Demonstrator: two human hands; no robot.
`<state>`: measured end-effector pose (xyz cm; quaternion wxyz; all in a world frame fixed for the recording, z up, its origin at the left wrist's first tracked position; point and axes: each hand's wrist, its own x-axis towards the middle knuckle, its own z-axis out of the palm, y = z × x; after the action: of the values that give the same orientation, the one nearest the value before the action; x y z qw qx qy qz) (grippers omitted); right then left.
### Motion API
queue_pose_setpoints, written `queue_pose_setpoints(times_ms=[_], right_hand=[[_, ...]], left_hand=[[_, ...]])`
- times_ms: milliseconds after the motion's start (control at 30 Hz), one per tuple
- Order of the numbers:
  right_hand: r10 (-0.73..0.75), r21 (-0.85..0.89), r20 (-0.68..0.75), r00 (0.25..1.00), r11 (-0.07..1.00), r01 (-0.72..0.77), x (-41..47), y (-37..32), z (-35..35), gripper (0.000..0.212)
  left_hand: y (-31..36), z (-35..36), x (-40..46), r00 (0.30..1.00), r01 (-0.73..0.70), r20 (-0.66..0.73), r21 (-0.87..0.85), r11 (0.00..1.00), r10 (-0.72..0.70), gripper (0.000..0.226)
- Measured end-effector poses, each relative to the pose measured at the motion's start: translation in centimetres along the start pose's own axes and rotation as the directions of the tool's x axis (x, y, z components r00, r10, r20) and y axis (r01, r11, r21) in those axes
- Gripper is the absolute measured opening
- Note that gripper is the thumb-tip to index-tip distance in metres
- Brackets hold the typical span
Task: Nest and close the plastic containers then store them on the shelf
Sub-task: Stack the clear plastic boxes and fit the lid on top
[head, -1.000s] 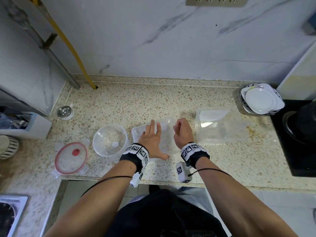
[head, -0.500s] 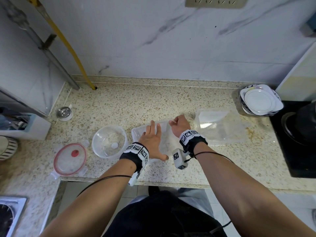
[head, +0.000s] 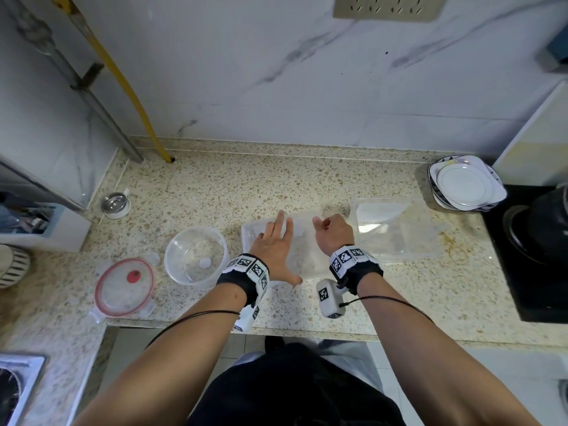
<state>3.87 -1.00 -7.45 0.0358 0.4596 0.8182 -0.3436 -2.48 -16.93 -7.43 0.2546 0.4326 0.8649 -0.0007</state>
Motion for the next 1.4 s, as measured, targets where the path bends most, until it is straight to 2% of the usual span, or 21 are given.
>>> queue_pose_setpoints(times_ms=[167, 300, 467, 567, 733, 800, 900, 1033, 1133, 1233, 1400], right_hand=[[0.033, -0.142, 0.053, 0.998, 0.990, -0.025, -0.3, 0.6, -1.6, 0.068], [0.076, -0.133, 0.099, 0.992, 0.989, -0.063, -0.1, 0.6, -2.1, 0.075], [0.164, 0.106, 0.167, 0.972, 0.977, -0.183, 0.0, 0.8, -1.7, 0.079], [0.136, 0.222, 0.175, 0.975, 0.960, -0.173, -0.4, 1.0, -1.5, 0.070], [0.102, 0.482, 0.214, 0.972, 0.854, -0.196, -0.9, 1.5, -1.5, 0.059], [0.096, 0.519, 0.258, 0.961, 0.825, -0.222, -1.1, 1.8, -1.6, 0.066], [0.065, 0.505, 0.272, 0.960, 0.840, -0.200, -1.4, 2.1, -1.7, 0.079], [0.071, 0.530, 0.269, 0.961, 0.822, -0.209, -1.8, 2.2, -1.6, 0.084], [0.074, 0.557, 0.269, 0.960, 0.802, -0.218, -2.1, 2.5, -1.7, 0.070], [0.064, 0.527, 0.268, 0.961, 0.825, -0.202, -2.5, 2.2, -2.1, 0.059], [0.026, 0.435, 0.294, 0.955, 0.886, -0.158, -3.1, 1.8, -2.9, 0.051]], left_hand=[[0.9, -0.8, 0.1, 0.999, 0.001, -0.043, -0.021, 1.000, -0.002, 0.153], [1.4, -1.2, -0.3, 0.996, -0.002, -0.090, -0.092, 0.996, -0.006, 0.146], [2.1, -1.1, -1.2, 0.994, -0.030, -0.106, -0.162, 0.986, 0.013, 0.131], [2.5, -1.0, -1.8, 0.995, -0.022, -0.099, -0.156, 0.987, 0.006, 0.128], [2.6, -1.4, -2.4, 0.996, -0.019, -0.089, -0.229, 0.973, -0.002, 0.101], [2.8, -1.5, -2.8, 0.997, -0.019, -0.072, -0.266, 0.964, 0.000, 0.090], [3.3, -1.9, -3.3, 0.998, 0.001, -0.063, -0.302, 0.953, -0.021, 0.077], [4.0, -3.0, -4.1, 0.989, 0.068, -0.102, -0.312, 0.948, -0.105, 0.064], [5.0, -4.0, -4.6, 0.963, 0.141, -0.187, -0.273, 0.952, -0.196, 0.057], [6.2, -5.0, -4.9, 0.917, 0.237, -0.271, -0.222, 0.946, -0.293, 0.049], [7.6, -5.9, -5.3, 0.796, 0.380, -0.430, -0.195, 0.904, -0.427, 0.039]])
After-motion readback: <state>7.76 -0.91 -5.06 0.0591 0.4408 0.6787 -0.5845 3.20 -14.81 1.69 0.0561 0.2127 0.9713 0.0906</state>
